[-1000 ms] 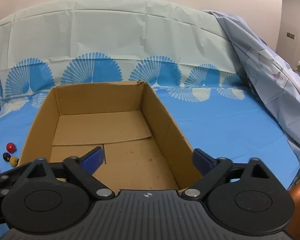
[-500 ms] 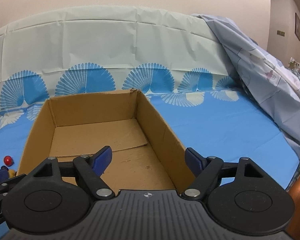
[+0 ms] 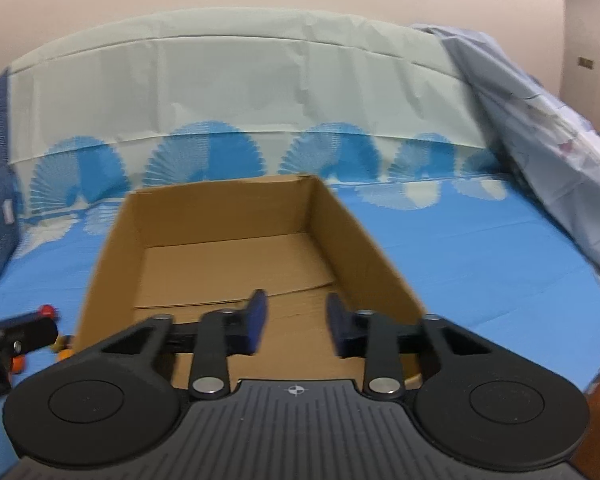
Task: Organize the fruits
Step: 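Grasp a large orange with the left gripper while the right gripper grasps a red tomato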
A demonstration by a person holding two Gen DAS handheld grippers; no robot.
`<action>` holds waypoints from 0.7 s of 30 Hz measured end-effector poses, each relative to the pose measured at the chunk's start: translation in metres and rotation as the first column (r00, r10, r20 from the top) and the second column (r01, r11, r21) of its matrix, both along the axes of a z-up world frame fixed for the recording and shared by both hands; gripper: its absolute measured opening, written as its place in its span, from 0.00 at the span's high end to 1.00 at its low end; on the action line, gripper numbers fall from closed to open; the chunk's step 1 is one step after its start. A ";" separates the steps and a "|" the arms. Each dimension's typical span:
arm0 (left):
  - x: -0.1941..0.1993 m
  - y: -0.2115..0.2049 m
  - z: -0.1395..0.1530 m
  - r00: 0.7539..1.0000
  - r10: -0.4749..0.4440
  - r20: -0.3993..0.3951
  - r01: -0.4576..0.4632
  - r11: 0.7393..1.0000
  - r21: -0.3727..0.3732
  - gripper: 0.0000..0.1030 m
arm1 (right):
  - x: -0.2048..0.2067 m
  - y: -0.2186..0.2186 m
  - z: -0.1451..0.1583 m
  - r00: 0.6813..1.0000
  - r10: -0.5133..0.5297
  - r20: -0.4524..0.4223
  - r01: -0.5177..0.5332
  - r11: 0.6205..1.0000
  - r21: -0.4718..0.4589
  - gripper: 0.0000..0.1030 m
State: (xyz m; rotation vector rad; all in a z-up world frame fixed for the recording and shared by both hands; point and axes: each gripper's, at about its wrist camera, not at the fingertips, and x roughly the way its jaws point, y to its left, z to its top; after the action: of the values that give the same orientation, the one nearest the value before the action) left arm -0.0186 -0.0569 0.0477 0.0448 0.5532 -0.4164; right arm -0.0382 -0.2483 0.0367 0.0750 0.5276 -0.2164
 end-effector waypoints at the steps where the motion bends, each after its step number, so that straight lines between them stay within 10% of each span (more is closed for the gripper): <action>1: 0.004 0.008 0.006 1.000 -0.023 0.005 0.023 1.000 0.015 0.97 | -0.001 0.007 0.002 1.000 0.026 0.018 -0.026 1.000 0.008 0.73; 6: 0.029 0.059 0.025 0.996 -0.073 0.057 0.063 0.984 0.165 0.95 | -0.008 0.054 0.013 0.979 0.175 0.103 -0.178 0.984 0.014 0.73; 10: 0.054 0.120 -0.003 0.993 0.115 -0.032 -0.111 0.988 0.107 0.95 | -0.005 0.094 0.010 0.956 0.285 0.072 -0.287 0.958 0.021 0.73; 16: 0.097 0.192 -0.047 0.846 0.328 -0.420 -0.340 0.939 0.047 0.95 | 0.017 0.163 -0.008 0.879 0.473 -0.054 -0.472 0.881 0.044 0.73; 21: 0.106 0.198 -0.064 0.816 0.316 -0.484 -0.317 0.945 0.082 0.87 | 0.051 0.200 -0.042 0.825 0.531 -0.192 -0.540 0.842 0.006 0.67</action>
State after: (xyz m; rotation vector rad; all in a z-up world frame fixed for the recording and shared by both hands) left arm 0.0872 0.1413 -0.0161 -0.1613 1.0493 -0.0922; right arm 0.0131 -0.0479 -0.0049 -0.1459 0.7103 0.3225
